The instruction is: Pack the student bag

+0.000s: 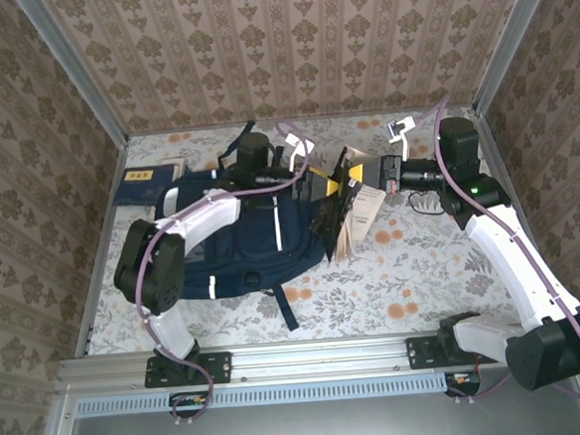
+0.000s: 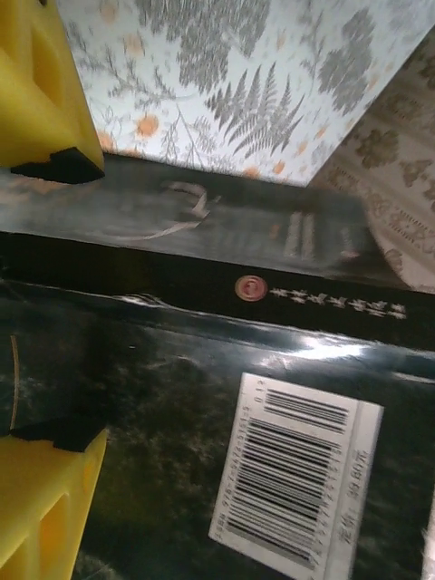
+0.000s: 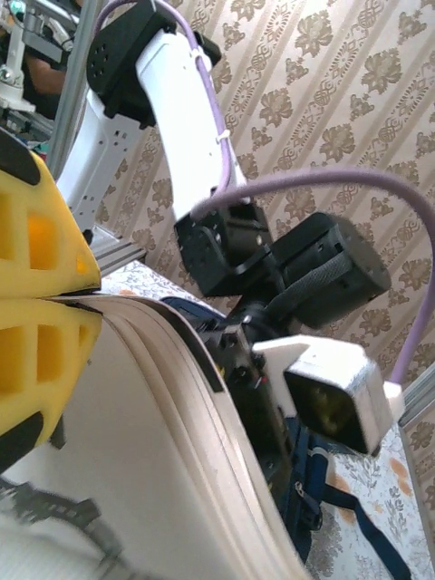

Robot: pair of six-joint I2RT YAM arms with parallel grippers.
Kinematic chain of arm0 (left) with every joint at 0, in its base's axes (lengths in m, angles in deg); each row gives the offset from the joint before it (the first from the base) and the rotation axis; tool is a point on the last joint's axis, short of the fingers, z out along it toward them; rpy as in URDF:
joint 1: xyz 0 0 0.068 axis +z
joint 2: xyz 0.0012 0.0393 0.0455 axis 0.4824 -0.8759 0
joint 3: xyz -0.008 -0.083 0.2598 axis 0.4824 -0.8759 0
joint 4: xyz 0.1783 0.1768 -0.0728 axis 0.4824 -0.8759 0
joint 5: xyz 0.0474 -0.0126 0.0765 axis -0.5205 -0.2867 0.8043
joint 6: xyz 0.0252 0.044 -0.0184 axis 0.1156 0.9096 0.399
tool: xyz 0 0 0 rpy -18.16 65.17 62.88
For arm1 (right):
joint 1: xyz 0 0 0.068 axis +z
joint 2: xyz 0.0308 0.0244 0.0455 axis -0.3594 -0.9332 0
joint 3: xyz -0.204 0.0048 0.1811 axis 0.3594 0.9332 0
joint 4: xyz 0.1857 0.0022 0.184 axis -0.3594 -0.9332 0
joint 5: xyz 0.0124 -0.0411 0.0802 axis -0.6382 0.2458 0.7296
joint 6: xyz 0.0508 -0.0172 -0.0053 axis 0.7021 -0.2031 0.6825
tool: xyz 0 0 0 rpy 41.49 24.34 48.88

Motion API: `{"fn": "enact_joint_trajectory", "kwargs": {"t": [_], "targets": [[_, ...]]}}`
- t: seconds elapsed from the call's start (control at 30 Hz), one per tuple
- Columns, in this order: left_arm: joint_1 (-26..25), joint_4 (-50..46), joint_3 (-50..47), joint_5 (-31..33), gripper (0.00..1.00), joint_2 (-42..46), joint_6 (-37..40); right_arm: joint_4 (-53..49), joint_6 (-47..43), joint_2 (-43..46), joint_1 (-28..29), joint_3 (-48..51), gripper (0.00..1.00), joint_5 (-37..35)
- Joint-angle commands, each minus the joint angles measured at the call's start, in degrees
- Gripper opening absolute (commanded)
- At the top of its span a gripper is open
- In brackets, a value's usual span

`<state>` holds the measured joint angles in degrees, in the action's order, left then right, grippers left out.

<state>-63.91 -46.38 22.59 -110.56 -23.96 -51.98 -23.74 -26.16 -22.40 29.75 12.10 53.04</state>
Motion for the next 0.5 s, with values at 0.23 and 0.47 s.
{"fn": "enact_joint_trajectory", "kwargs": {"t": [0.23,0.47], "targets": [[0.00,54.47,-4.54,0.34,0.23,-11.73,-50.59,9.16,2.87,1.98,0.04,3.20,0.00,-1.39],[-0.75,54.34,-7.09,0.89,0.11,-10.58,-48.55,9.36,3.16,3.64,-1.03,7.34,0.00,-4.34]]}}
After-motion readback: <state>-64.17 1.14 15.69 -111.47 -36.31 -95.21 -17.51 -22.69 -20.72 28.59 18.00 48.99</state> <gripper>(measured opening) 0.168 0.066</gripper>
